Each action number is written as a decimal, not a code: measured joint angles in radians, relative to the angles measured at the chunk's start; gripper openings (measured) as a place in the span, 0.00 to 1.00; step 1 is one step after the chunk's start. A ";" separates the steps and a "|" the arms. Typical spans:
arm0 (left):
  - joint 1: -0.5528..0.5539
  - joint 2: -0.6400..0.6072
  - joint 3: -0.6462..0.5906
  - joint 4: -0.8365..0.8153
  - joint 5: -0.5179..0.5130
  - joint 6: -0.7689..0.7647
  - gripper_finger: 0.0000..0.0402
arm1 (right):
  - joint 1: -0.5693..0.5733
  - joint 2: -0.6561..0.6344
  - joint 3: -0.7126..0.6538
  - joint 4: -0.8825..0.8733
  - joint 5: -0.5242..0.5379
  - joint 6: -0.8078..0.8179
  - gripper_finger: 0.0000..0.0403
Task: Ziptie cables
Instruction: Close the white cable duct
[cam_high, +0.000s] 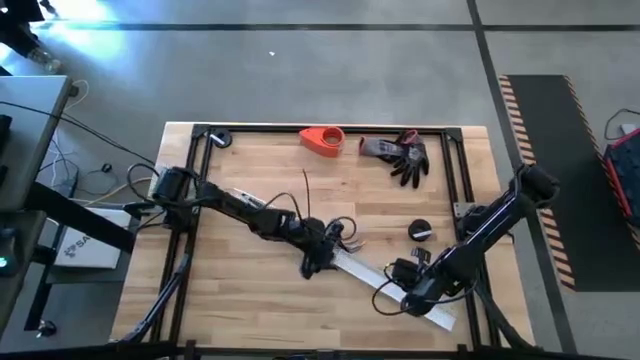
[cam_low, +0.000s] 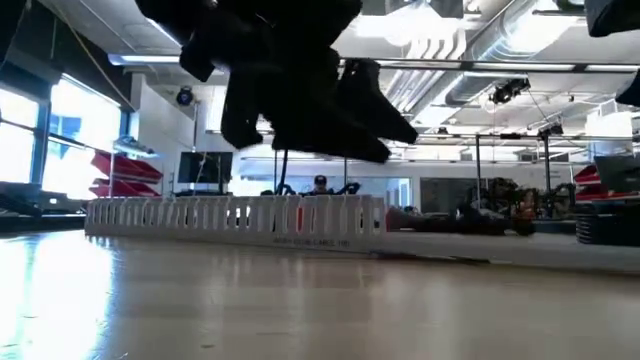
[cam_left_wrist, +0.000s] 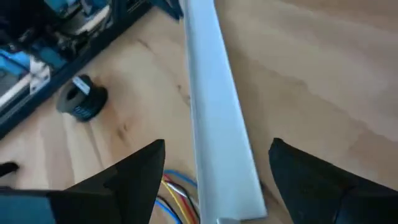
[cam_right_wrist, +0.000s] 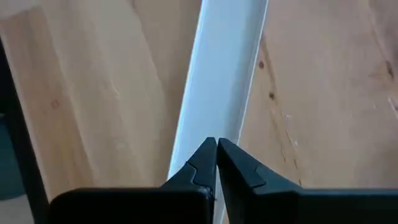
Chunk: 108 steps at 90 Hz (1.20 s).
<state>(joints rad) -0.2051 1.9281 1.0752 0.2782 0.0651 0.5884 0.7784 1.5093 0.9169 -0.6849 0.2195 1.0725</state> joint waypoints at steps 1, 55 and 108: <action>-0.001 0.003 0.000 0.001 0.001 -0.001 0.67 | 0.000 0.000 0.000 0.000 0.000 0.000 0.00; -0.021 0.031 0.000 0.010 0.009 -0.132 0.67 | -0.134 0.158 0.000 0.067 -0.012 -0.111 0.23; 0.058 0.031 0.073 0.006 0.050 -0.435 0.67 | -0.120 0.241 0.153 -0.166 0.036 -0.176 0.00</action>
<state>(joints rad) -0.1467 1.9587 1.1482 0.2837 0.1155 0.1536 0.6585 1.7504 1.0698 -0.8507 0.2560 0.8961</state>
